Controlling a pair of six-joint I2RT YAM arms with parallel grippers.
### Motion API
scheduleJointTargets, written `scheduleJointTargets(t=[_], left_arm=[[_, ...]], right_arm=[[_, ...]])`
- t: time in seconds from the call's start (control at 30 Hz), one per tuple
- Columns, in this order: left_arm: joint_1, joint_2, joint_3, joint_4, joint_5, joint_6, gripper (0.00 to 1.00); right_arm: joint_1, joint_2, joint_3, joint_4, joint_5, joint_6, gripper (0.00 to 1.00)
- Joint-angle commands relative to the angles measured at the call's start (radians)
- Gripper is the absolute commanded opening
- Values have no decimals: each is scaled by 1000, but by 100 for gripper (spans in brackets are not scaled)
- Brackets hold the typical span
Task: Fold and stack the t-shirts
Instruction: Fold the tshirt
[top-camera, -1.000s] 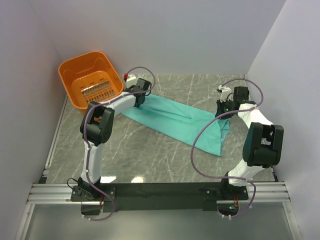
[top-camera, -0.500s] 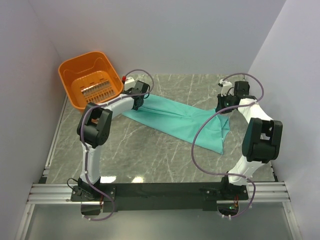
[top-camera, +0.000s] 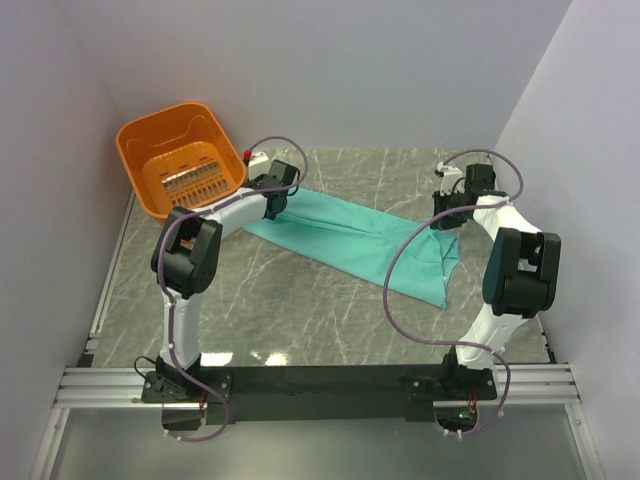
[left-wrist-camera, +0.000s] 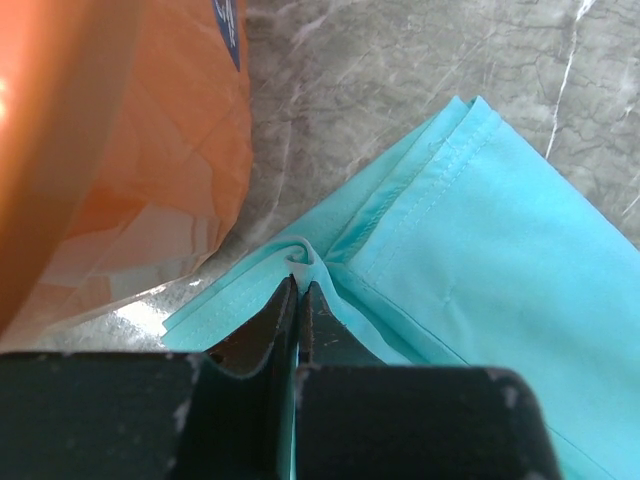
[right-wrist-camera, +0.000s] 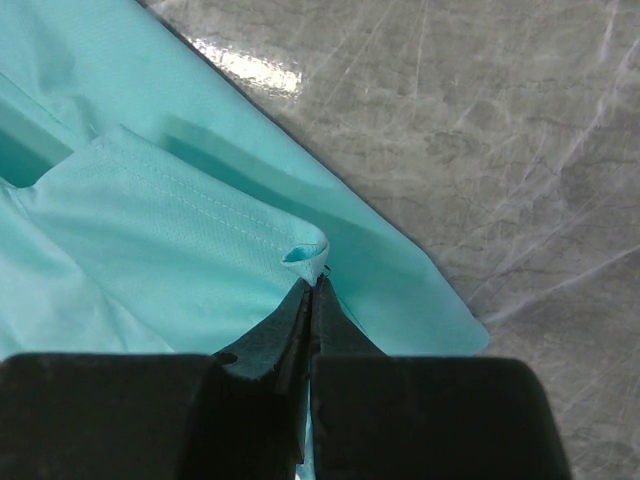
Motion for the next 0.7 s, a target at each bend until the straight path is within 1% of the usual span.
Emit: scheduleJointTargets(t=[0.0,0.13,0.33,0.4,0.5,0.53,0.6,0.63,0.67], left_arm=[[-9,-39,38,-4,-40,21,4],[-9,-5,60,-25,-49,24,5],[-8,-4,55,-18,-51,32,7],[-8,-5,63,-19,-49,38,8],[-9,-7,81,-16,-37,53,11],[-11,-7,88,-15,-32,67,18],[-17,-15,108,-10,-12,87,27],[-21,-24,120,-1,-3,109,37],[-29,-30,124,2,17,119,43]], right_arm=[[-8,24,49,28,26,8,0],[-9,38,54,30,35,9,0],[-9,48,55,31,36,8,2],[-9,50,60,30,38,9,4],[-9,39,60,37,36,11,11],[-9,35,60,40,38,15,15],[-9,12,58,50,41,15,21],[-9,4,58,53,46,18,27],[-9,-4,58,56,53,20,30]])
